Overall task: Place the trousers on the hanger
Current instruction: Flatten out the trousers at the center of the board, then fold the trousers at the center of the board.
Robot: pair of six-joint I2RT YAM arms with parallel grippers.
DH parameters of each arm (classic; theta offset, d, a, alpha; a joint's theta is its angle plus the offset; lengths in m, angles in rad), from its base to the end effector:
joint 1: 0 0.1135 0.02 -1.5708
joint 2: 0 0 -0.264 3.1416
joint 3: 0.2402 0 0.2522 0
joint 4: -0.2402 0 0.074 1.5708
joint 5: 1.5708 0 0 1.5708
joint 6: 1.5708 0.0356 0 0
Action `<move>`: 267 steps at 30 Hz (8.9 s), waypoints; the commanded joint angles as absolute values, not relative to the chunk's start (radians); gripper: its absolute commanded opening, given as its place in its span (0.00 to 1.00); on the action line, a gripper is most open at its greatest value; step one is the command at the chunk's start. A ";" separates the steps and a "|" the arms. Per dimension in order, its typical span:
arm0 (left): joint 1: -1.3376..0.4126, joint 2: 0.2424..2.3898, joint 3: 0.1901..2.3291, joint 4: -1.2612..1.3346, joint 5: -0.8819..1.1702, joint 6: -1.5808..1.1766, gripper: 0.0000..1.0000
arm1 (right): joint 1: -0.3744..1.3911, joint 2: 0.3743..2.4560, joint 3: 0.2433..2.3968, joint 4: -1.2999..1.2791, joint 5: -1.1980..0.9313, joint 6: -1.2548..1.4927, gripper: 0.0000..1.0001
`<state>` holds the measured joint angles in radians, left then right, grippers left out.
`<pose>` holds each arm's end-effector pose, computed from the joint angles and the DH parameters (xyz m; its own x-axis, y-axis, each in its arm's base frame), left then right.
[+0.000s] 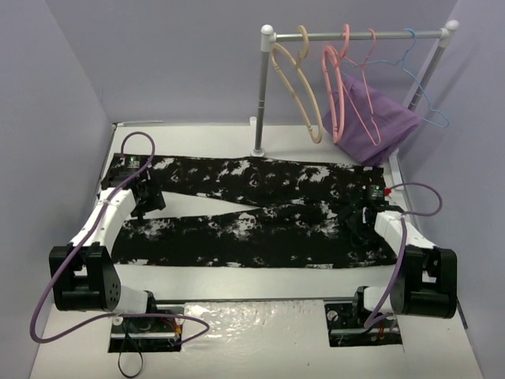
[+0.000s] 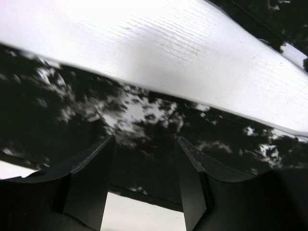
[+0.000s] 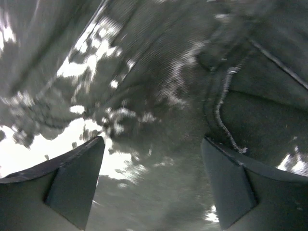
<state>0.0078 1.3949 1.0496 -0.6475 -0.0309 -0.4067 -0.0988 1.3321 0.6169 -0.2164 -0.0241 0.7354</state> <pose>0.2845 0.0033 0.2552 -0.7595 -0.4013 -0.5120 -0.3540 0.9153 -0.1924 0.2461 -0.0235 0.1667 -0.5357 0.7271 -0.4294 0.5983 0.6857 0.4146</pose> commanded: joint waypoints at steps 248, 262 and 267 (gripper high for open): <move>0.270 1.223 1.372 -0.902 -0.399 -0.523 0.00 | 0.014 1.277 1.301 -0.799 0.607 0.540 0.00; 0.272 1.161 1.492 -0.946 -0.438 -0.566 0.00 | -0.008 1.206 1.470 -0.734 0.635 0.471 0.00; 0.266 1.068 1.529 -1.006 -0.495 -0.575 0.00 | -0.033 1.096 1.482 -0.775 0.670 0.454 0.00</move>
<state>0.2149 1.1528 1.4467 -1.0280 -0.0591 -0.6336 0.0645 1.2146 1.4183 -0.7752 0.2319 0.5636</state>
